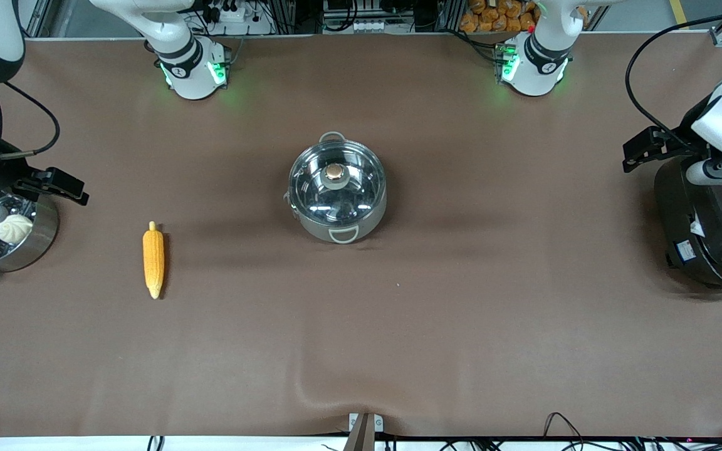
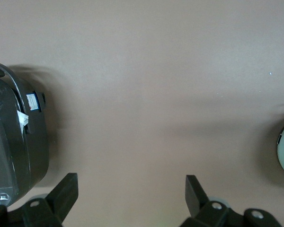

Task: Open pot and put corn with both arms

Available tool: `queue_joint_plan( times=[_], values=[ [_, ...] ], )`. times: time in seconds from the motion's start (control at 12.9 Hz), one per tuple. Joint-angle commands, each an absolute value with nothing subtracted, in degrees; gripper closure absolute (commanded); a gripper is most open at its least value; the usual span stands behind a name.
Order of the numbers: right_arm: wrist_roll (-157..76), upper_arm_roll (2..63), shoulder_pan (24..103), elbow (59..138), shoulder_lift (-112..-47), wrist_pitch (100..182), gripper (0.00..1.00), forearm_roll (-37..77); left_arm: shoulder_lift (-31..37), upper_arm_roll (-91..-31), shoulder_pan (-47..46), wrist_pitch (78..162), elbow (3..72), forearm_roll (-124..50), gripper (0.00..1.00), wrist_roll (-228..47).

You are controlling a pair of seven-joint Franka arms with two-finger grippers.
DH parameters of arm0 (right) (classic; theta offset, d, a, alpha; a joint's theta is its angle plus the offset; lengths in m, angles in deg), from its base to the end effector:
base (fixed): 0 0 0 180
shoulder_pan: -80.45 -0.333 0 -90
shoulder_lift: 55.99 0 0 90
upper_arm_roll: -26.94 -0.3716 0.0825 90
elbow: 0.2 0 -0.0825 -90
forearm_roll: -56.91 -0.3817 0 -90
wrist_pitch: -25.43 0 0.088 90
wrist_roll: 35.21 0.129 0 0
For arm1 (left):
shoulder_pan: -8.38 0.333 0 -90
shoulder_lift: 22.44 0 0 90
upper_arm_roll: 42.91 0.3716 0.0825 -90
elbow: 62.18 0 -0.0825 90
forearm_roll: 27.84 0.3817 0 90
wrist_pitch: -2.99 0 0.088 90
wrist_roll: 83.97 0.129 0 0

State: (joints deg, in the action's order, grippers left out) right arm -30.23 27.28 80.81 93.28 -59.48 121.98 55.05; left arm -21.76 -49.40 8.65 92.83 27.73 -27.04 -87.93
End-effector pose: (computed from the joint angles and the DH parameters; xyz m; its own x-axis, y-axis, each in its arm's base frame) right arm 0.5809 -0.0032 0.6049 0.9947 -0.1026 -0.0101 -0.1029 -0.9942 -0.0311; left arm 0.5527 -0.0580 0.6521 0.9992 -0.0394 -0.0121 -0.0396 -0.9991 -0.0135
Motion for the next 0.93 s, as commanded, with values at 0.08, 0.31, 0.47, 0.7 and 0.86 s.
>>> queue_joint_plan(
  times=[0.08,0.31,0.47,0.7,0.86],
  values=[
    [-30.2,27.46,80.53,92.35,-62.22,121.67,0.0,54.36,-20.6,-50.2,7.86,93.08,26.68,-26.52,0.0,-88.36],
    [-30.63,27.46,80.45,92.61,-66.17,126.04,0.0,54.36,-18.06,-54.67,4.97,93.26,26.24,-26.78,0.0,-97.56],
    [-30.72,27.46,80.36,93.83,-67.5,129.3,0.0,54.45,-14.64,-56.61,1.46,94.14,23.7,-26.96,0.0,-104.06],
    [-32.3,27.46,80.62,95.69,-67.51,131.42,0.0,54.54,-6.3,-57.06,-8.37,94.49,17.03,-26.78,0.0,-121.88],
    [-32.4,27.46,80.8,97.17,-67.51,132.47,0.0,54.54,-2.16,-57.06,-14.35,96.67,14.91,-26.78,0.0,-130.86]
  ],
)
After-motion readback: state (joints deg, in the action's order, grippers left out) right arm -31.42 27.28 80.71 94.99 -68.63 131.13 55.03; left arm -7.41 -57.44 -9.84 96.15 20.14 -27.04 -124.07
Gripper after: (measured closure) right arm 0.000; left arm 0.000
